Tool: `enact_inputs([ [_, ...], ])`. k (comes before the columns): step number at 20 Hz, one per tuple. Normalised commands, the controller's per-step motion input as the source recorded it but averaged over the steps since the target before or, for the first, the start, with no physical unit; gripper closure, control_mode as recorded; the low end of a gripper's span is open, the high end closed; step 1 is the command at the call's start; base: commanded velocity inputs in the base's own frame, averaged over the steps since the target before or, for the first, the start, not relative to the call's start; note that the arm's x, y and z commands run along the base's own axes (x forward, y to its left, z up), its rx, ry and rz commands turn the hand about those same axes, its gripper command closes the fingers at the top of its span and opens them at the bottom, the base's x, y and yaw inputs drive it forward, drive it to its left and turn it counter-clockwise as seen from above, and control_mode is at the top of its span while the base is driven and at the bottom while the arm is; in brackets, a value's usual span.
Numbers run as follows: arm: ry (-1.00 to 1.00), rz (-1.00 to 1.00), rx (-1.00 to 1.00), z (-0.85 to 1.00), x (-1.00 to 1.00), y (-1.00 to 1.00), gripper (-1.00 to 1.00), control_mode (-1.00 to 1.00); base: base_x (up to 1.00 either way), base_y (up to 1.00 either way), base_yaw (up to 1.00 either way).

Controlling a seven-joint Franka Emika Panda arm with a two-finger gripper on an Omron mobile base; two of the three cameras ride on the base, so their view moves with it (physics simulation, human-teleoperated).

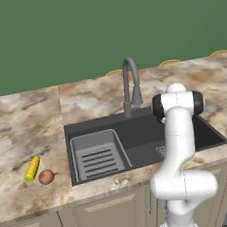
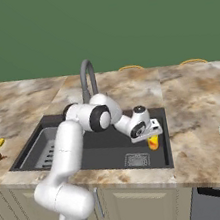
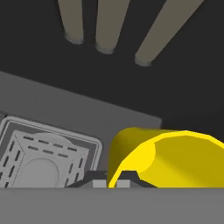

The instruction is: Remove the onion and corn from the sink. Then move the bowl and cup from the counter to the sink for washing.

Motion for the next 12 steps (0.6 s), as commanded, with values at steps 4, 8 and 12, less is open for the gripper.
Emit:
enact_inputs([
  [4,0.0,0.0,0.0,-0.24,0.11,-0.08,1.0,-1.0,0.0,0.0,0.0],
  [8,0.0,0.0,0.0,-0.24,0.11,-0.05,1.0,-1.0,0.0,0.0,0.0],
  [12,0.0,0.0,0.0,-0.25,0.1,-0.04,1.0,-1.0,0.0,0.0,0.0],
])
